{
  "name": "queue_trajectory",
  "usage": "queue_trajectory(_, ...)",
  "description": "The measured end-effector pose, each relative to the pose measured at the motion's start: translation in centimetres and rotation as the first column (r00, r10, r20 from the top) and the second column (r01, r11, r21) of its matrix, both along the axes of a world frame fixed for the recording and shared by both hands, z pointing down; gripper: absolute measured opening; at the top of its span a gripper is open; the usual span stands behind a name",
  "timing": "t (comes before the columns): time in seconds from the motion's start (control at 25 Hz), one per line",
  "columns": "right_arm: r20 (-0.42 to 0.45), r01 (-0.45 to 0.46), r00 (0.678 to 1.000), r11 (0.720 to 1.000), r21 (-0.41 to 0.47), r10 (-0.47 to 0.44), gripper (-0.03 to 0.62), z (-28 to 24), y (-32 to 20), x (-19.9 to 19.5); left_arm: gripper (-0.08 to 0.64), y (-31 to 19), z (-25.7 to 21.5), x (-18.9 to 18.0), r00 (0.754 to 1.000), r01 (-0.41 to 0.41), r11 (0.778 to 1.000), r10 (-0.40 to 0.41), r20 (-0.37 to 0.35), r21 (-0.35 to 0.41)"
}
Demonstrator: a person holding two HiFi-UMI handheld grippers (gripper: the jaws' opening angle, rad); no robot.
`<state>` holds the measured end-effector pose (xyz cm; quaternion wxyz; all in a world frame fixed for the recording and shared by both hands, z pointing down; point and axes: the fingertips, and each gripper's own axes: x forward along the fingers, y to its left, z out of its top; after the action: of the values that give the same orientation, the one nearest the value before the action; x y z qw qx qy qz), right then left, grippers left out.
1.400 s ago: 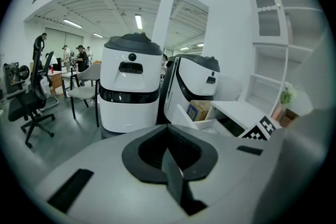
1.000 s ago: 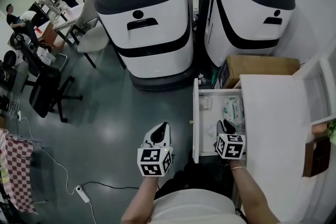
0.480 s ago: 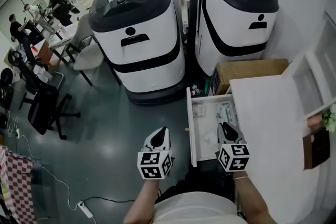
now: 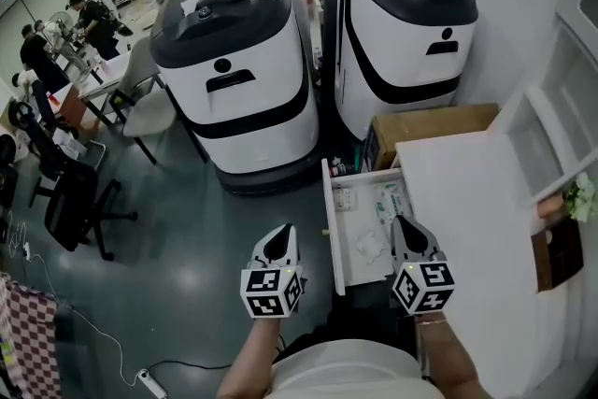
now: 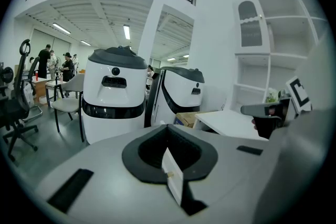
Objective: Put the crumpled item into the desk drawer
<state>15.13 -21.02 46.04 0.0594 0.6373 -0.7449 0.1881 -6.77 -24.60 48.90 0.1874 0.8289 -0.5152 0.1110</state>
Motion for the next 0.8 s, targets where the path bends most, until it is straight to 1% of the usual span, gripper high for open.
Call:
queue_trajectory(0.4, 0.018, 0.0, 1.0, 0.999, 0.04, -0.001, 0.003, -1.7, 1.6, 0.2, -0.008, 0.7, -0.7, 0.0, 1.0, -0.009, 1.0, 0.009, 0.009, 0.022)
queue_trajectory(0.56, 0.043, 0.014, 0.999, 0.998, 0.056, -0.016, 0.002, -2.2, 1.8, 0.1, -0.008, 1.0, -0.8, -0.1, 1.0, -0.008, 1.0, 0.008, 0.007, 0.027)
queue_trajectory(0.8, 0.016, 0.015, 1.0, 0.997, 0.07, -0.016, 0.002, -2.9, 2.1, 0.0, -0.008, 1.3, -1.4, -0.2, 1.0, -0.002, 0.999, 0.002, 0.001, 0.04)
